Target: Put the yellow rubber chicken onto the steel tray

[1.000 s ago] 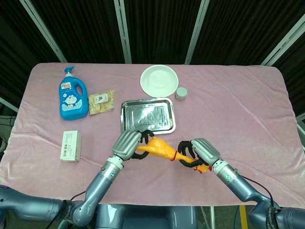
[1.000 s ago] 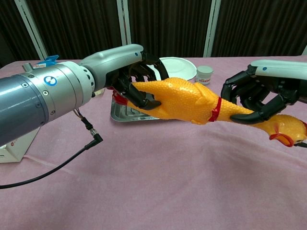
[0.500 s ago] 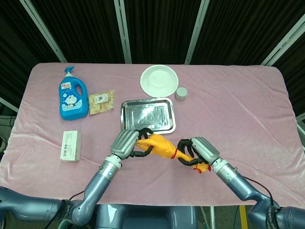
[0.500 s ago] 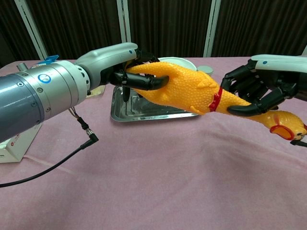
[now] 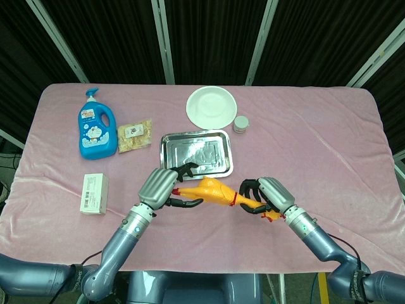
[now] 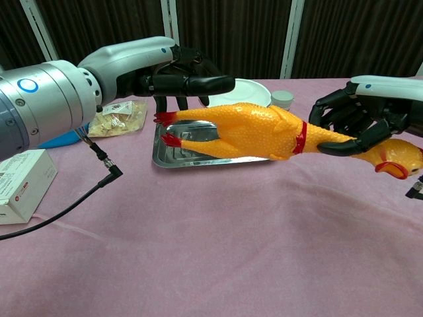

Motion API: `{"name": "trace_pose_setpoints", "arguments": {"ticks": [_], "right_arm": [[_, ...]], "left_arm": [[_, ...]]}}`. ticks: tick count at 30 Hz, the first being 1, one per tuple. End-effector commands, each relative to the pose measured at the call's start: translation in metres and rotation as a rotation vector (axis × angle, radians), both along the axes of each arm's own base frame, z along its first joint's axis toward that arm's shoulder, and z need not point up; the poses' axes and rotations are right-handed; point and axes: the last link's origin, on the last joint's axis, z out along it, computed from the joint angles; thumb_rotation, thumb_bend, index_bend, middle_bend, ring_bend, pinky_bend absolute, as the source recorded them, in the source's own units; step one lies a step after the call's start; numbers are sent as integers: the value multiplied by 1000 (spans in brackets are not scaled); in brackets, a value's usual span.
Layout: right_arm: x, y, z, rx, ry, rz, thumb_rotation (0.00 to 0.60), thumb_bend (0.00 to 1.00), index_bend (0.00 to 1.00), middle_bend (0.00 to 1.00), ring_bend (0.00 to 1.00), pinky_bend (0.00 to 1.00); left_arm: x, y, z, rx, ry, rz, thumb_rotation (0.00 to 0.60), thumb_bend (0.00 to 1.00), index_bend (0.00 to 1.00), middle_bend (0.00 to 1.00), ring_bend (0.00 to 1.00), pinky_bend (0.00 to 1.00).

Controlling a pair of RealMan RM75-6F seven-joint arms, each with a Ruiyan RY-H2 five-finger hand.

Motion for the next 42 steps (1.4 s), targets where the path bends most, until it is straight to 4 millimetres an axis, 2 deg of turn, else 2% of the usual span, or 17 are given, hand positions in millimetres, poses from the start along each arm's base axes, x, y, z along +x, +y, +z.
{"name": "trace_pose_setpoints", "arguments": {"ticks": [1, 17, 24, 26, 29, 33, 34, 38, 42], "right_arm": [[1, -1, 0, 1, -8, 0, 600, 481, 943, 722, 744, 871], [25, 7, 0, 30, -49, 55, 600, 480, 944, 722, 745, 871], [28, 3, 1, 21, -42, 52, 600, 482, 945, 725, 747, 871], [27, 0, 1, 17, -41, 40, 600, 482, 945, 725, 747, 871], [28, -2, 0, 13, -43, 31, 600, 482, 945, 725, 747, 871], [30, -6, -1, 9, -44, 24, 600, 482, 945, 725, 747, 871], [30, -6, -1, 9, -43, 23, 600, 482, 945, 725, 747, 871], [31, -8, -2, 6, -42, 19, 600, 481, 945, 725, 747, 871], [31, -8, -3, 10, -44, 16, 600, 482, 945, 725, 747, 871]], "left_arm": [[-1, 0, -1, -11, 13, 2, 153, 24, 169, 317, 398, 557], [12, 1, -19, -22, 48, 1, 154, 33, 214, 338, 398, 558], [13, 0, -19, -12, 74, -3, 164, 30, 181, 333, 398, 558], [13, -1, -18, -15, 72, 0, 197, 29, 174, 331, 398, 557], [11, 0, -16, -8, 83, -5, 307, 29, 159, 318, 394, 552], [11, -2, -15, -23, 89, -10, 499, 29, 140, 303, 386, 546], [11, -2, -15, -24, 92, -12, 529, 29, 137, 301, 385, 546], [11, -1, -14, -18, 104, -13, 591, 36, 133, 301, 385, 546], [10, 0, -14, -12, 109, -10, 599, 41, 133, 301, 385, 546]]}}
